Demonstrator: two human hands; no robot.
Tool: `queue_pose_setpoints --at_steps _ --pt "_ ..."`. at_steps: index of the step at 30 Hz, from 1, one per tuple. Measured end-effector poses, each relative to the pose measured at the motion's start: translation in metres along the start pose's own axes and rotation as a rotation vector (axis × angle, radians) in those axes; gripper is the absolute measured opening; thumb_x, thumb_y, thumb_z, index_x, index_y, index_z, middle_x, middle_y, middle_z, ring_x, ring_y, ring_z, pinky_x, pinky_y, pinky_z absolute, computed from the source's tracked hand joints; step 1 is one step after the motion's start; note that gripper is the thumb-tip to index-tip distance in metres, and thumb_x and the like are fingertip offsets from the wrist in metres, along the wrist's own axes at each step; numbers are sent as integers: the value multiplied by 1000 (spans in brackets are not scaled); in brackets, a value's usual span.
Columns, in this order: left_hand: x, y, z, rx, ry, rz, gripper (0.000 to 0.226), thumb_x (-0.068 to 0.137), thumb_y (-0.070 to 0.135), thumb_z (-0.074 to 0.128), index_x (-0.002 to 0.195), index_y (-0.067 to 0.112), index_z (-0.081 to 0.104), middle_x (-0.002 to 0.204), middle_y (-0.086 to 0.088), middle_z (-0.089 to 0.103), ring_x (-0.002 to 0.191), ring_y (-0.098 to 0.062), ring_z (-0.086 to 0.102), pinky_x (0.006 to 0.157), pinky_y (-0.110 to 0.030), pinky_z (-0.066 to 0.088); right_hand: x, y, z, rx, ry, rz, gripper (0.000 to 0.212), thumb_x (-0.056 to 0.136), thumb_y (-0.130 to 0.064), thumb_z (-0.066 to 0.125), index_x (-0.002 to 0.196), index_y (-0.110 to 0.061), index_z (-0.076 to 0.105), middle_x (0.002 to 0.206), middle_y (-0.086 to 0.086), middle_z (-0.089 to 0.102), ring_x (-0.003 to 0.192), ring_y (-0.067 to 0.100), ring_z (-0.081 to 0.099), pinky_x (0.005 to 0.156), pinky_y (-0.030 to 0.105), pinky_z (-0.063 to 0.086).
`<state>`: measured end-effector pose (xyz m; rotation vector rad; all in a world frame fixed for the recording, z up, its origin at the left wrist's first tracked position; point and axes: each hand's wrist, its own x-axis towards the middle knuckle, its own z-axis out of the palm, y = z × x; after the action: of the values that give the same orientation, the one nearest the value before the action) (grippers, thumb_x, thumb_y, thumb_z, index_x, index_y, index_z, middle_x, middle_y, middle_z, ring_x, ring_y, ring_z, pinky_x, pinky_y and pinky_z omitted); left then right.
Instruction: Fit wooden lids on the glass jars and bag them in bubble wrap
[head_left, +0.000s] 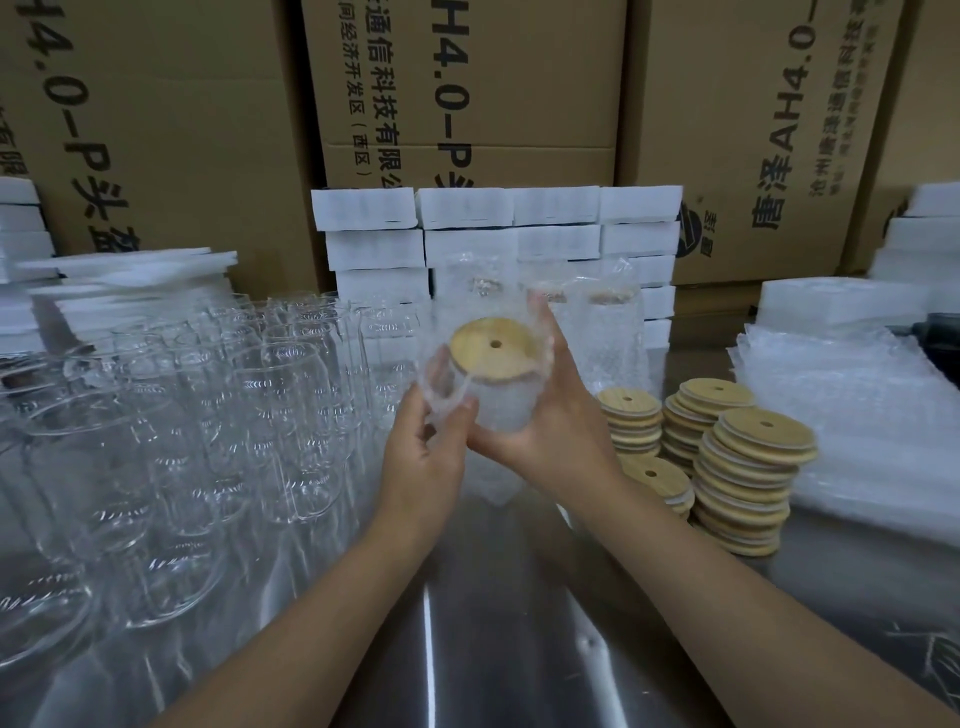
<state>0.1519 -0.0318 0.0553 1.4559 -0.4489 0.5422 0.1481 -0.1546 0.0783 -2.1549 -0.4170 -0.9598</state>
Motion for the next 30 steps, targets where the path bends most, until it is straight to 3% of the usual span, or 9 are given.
queue_pose_setpoints --at_steps 3,6,8,11,17,21,25,27,30 --pt "1 2 2 39 -40 37 44 83 31 57 124 45 47 124 21 58 119 9 51 95 -10 39 9 5 1 -70 16 -4 86 64 -50 81 132 -46 29 129 -9 41 103 6 51 73 29 46" --pt "-1 -5 3 244 -6 -68 64 88 35 65 141 41 30 139 12 46 130 -5 44 103 -20 36 30 16 12 -101 79 131 77 67 -41 80 126 -25 32 126 -5 38 100 17 54 70 28 36" --pt "-3 -10 0 580 -47 -146 76 87 38 64 150 27 23 146 2 42 135 -17 38 109 -32 33 48 22 20 -91 139 171 71 71 -37 80 118 -15 32 117 -3 32 96 21 51 69 30 36" --pt "-9 -18 -2 1151 -328 -13 78 84 50 57 149 23 23 148 0 34 138 -20 26 111 -34 24 75 31 30 -54 165 207 63 73 -31 81 102 -12 28 112 4 30 86 23 46 68 38 42" --pt "-9 -22 -1 1137 -436 0 71 87 51 54 147 26 27 143 1 38 136 -20 28 106 -32 28 104 55 50 -123 63 228 59 78 -31 78 104 -9 30 120 13 34 82 24 45 65 31 35" --pt "-7 -21 -3 1121 -433 57 67 89 47 53 148 27 29 145 1 39 136 -19 29 108 -30 27 106 66 63 -173 -7 274 57 84 -28 72 117 -2 33 129 17 32 96 33 52 71 30 37" --pt "-8 -22 -1 1109 -445 69 67 88 45 54 148 26 30 144 0 40 135 -21 31 107 -32 27 111 65 68 -324 -101 233 52 96 -8 51 141 -3 25 155 21 2 114 38 50 78 32 40" --pt "-9 -25 -1 1107 -456 72 67 88 46 54 148 26 29 143 0 40 134 -21 31 106 -33 27 113 68 68 -485 -273 218 72 94 8 40 152 -7 1 156 16 -25 139 35 27 92 36 44" --pt "-9 -27 0 1089 -471 87 69 88 47 54 148 26 28 143 0 40 134 -21 31 108 -32 27 112 77 66 -875 -438 129 73 96 2 31 146 0 -21 150 13 -39 147 31 -11 114 46 26"
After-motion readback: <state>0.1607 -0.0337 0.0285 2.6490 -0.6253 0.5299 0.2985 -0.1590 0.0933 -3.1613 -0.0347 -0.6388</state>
